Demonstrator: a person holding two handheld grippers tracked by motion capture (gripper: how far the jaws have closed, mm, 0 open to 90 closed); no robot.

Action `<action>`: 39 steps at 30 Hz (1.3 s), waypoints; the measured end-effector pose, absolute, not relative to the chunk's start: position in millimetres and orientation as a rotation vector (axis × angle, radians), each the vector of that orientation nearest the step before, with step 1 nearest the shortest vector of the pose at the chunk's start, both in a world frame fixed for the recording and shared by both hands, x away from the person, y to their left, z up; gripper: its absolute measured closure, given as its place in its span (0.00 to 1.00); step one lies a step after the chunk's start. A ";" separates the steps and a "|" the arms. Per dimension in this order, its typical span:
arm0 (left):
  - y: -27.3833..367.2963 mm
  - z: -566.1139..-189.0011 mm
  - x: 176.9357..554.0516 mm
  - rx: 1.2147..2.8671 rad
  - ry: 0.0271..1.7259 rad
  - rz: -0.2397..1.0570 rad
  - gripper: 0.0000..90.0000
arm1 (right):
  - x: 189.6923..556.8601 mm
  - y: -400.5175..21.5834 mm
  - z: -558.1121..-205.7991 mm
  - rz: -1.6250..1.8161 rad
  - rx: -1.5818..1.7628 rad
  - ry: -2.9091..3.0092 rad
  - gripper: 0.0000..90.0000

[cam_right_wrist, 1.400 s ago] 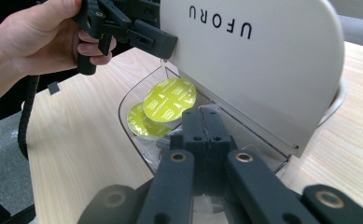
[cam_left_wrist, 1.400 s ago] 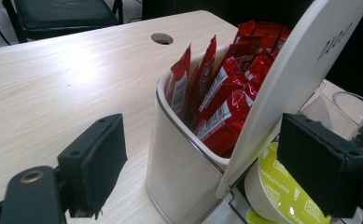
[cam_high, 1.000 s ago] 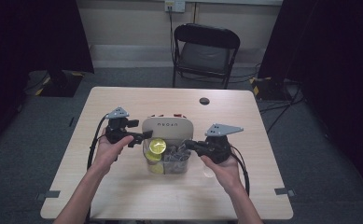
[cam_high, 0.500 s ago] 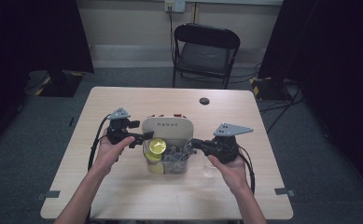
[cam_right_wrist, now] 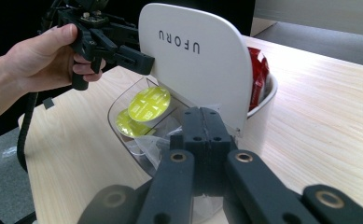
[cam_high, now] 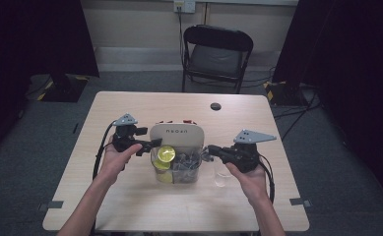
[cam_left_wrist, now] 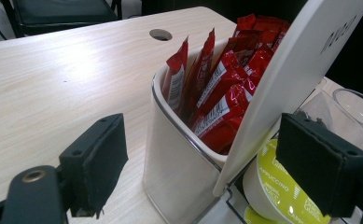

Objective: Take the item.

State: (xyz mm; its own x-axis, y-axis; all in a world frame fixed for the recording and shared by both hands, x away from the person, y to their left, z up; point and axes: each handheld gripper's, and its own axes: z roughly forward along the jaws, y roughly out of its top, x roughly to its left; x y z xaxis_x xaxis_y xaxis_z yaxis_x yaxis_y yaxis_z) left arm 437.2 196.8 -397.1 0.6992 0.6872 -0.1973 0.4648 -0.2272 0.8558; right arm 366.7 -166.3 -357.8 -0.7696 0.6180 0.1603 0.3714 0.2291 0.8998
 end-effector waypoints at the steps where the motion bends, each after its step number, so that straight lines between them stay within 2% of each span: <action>1: 196.8 -397.0 437.2 1.877 0.899 0.270 0.18 | 366.5 -167.2 -357.9 1.560 0.941 2.270 1.00; 39: 195.1 -393.6 436.9 1.869 0.902 0.269 0.18 | 356.6 -207.4 -378.1 1.484 1.057 2.254 1.00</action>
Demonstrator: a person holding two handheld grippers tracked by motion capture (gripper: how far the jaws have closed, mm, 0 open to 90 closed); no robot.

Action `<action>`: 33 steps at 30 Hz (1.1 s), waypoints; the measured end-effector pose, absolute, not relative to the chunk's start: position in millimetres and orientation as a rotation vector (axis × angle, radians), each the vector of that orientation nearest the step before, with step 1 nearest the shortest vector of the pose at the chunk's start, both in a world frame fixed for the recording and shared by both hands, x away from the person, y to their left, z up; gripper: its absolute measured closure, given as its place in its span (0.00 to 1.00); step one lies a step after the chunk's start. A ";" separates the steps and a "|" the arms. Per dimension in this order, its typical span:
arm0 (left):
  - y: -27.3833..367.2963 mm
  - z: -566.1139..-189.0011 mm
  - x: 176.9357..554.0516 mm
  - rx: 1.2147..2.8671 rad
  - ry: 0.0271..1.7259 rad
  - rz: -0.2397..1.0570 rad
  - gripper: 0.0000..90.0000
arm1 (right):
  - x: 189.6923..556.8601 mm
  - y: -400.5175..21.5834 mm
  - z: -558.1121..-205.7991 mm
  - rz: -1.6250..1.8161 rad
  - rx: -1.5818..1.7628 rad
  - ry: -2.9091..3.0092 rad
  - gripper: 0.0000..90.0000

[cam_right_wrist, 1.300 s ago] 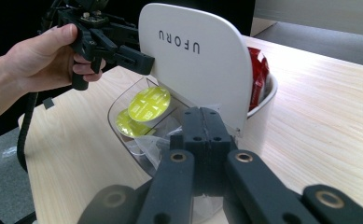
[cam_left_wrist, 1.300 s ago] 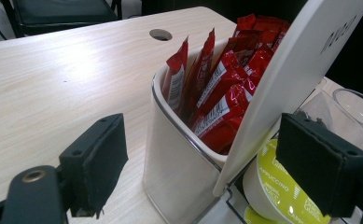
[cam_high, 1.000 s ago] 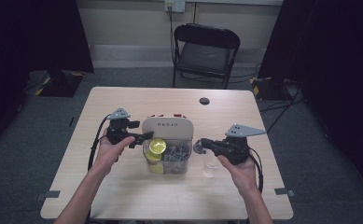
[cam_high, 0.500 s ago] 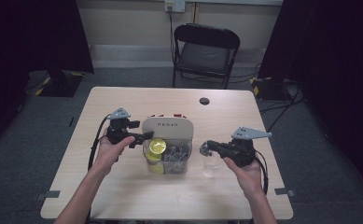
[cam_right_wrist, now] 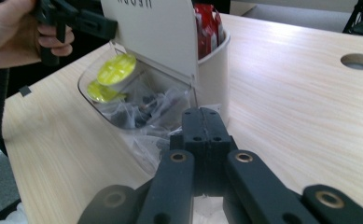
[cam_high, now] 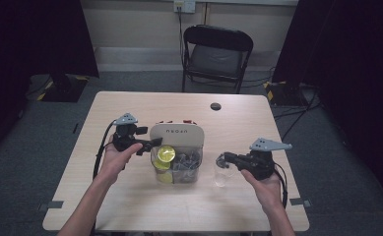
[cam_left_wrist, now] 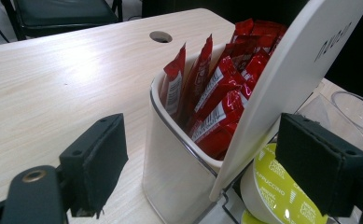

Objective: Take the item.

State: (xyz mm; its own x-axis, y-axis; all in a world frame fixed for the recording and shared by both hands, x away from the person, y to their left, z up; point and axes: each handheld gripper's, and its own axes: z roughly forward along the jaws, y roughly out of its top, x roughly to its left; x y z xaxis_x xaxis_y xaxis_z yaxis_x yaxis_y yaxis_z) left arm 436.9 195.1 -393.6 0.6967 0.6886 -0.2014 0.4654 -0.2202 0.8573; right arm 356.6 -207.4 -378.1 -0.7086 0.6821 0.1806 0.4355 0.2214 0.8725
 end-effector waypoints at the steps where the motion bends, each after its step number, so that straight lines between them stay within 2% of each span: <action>1: 195.1 -393.6 436.9 1.869 0.903 0.269 0.18 | 356.1 -208.2 -379.9 1.482 1.061 2.253 1.00; 33: 196.5 -395.1 437.1 1.875 0.901 0.267 0.18 | 359.4 -209.9 -404.2 1.371 1.114 2.290 0.99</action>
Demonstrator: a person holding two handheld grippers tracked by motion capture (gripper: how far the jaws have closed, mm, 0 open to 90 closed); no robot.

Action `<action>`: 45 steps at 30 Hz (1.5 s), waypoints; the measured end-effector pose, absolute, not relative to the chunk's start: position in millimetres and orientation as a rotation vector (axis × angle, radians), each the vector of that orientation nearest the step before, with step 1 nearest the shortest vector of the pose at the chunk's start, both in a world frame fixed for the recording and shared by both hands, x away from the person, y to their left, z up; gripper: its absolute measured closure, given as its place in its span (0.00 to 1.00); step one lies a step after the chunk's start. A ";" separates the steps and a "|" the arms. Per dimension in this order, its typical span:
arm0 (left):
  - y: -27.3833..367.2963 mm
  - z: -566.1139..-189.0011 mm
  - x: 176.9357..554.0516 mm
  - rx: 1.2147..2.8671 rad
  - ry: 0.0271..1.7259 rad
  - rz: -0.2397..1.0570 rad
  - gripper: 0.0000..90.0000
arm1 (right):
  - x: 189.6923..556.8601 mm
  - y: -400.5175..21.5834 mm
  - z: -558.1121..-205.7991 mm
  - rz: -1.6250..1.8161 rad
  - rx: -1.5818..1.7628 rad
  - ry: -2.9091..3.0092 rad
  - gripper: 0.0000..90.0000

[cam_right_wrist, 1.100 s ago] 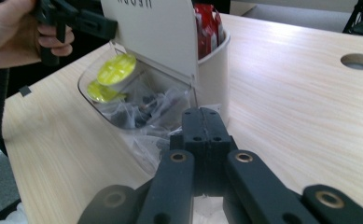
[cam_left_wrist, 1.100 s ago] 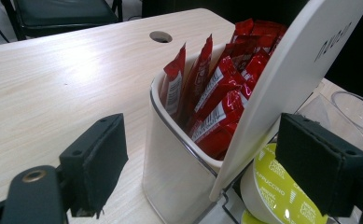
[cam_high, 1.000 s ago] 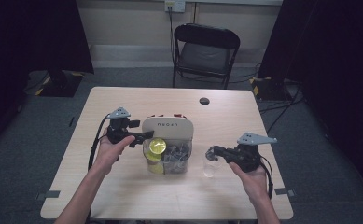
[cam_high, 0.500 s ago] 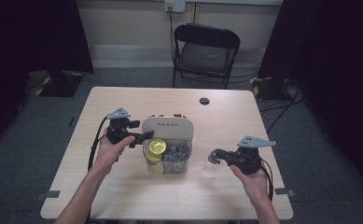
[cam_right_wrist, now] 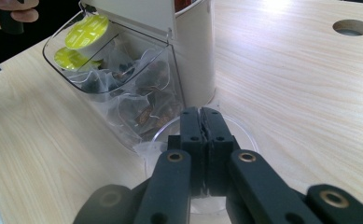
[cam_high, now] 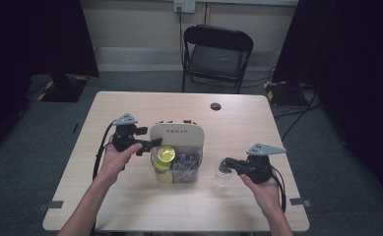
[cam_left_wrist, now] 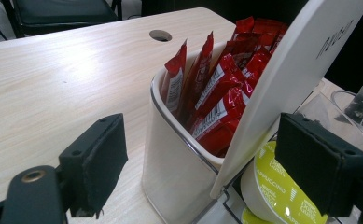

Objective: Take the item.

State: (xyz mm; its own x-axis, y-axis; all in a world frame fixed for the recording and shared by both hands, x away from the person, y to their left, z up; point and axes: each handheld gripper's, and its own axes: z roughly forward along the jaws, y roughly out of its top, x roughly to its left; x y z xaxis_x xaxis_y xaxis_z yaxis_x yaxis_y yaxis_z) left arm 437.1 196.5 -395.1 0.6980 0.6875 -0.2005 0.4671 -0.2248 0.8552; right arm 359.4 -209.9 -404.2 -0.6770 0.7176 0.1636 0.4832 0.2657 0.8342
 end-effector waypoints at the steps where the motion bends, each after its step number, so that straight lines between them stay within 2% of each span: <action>1: 196.5 -395.1 437.2 1.875 0.901 0.266 0.18 | 359.4 -209.7 -404.4 1.370 1.114 2.293 0.98; 19: 195.1 -396.1 437.5 1.868 0.908 0.252 0.18 | 358.8 -214.6 -400.4 1.383 1.132 2.261 0.84; 28: 196.1 -396.2 437.2 1.870 0.911 0.255 0.18 | 349.3 -234.3 -393.4 1.394 1.169 2.182 0.83; 35: 198.2 -396.2 436.8 1.877 0.916 0.256 0.18 | 340.0 -253.7 -410.7 1.304 1.240 2.175 0.80; 38: 198.5 -396.3 437.0 1.877 0.916 0.254 0.18 | 336.9 -263.2 -422.1 1.265 1.287 2.160 0.75; 45: 198.3 -396.4 436.0 1.871 0.923 0.255 0.18 | 335.5 -273.4 -446.3 1.169 1.400 2.143 0.54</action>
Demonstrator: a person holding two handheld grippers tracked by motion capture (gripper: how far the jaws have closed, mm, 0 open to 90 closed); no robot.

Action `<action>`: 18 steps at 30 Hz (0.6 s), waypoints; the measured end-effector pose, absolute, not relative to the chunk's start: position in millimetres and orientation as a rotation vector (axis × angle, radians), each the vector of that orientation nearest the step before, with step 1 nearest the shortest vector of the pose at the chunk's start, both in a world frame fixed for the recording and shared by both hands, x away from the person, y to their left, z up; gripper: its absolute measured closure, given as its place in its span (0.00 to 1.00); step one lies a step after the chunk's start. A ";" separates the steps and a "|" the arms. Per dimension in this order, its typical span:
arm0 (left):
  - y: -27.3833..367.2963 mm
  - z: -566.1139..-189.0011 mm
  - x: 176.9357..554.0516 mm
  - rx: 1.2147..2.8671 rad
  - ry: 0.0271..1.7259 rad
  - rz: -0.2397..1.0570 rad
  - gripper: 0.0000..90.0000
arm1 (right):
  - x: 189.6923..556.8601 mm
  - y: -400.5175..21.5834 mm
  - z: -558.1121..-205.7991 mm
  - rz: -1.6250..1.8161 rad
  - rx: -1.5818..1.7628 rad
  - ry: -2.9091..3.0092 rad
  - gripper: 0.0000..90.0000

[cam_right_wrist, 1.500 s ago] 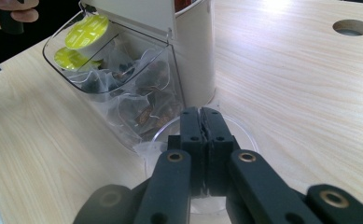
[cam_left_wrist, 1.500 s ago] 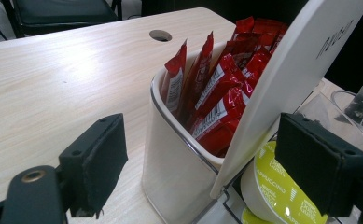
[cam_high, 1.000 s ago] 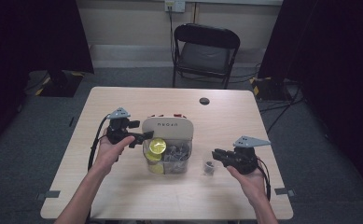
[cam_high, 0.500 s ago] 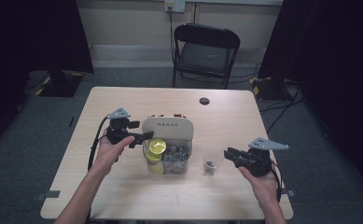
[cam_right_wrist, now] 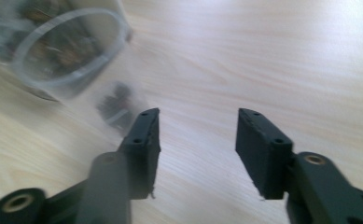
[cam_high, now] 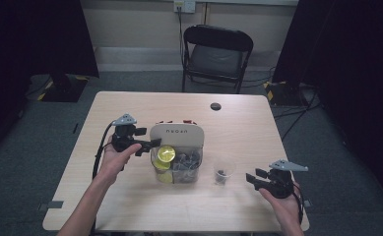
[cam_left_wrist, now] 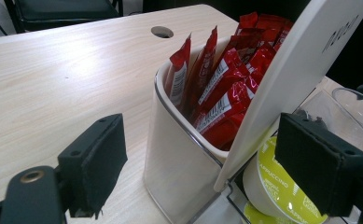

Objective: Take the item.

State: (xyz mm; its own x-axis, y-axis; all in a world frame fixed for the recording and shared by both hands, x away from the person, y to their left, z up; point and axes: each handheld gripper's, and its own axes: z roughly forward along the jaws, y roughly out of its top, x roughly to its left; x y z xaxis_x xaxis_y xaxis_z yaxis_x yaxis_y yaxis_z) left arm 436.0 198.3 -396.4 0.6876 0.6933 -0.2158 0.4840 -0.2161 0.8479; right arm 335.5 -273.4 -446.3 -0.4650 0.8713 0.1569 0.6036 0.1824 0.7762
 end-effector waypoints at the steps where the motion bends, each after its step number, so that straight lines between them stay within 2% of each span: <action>1: 198.3 -396.6 435.8 1.871 0.923 0.255 0.18 | 337.0 -274.2 -449.1 1.148 1.419 2.140 0.51; 10: 198.2 -397.6 435.6 1.869 0.925 0.255 0.19 | 348.4 -269.3 -474.6 0.991 1.490 2.155 0.28; 18: 201.4 -397.3 434.5 1.870 0.929 0.259 0.19 | 348.9 -268.1 -483.1 0.937 1.509 2.143 0.23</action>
State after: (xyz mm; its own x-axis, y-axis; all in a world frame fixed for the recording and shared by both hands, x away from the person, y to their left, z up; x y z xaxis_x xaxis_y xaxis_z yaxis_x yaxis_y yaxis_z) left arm 434.5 201.4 -397.3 0.6832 0.6978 -0.2152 0.4859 -0.2144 0.8473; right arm 348.9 -268.1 -483.1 -0.3675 0.9263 0.0834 0.6905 0.2117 0.6916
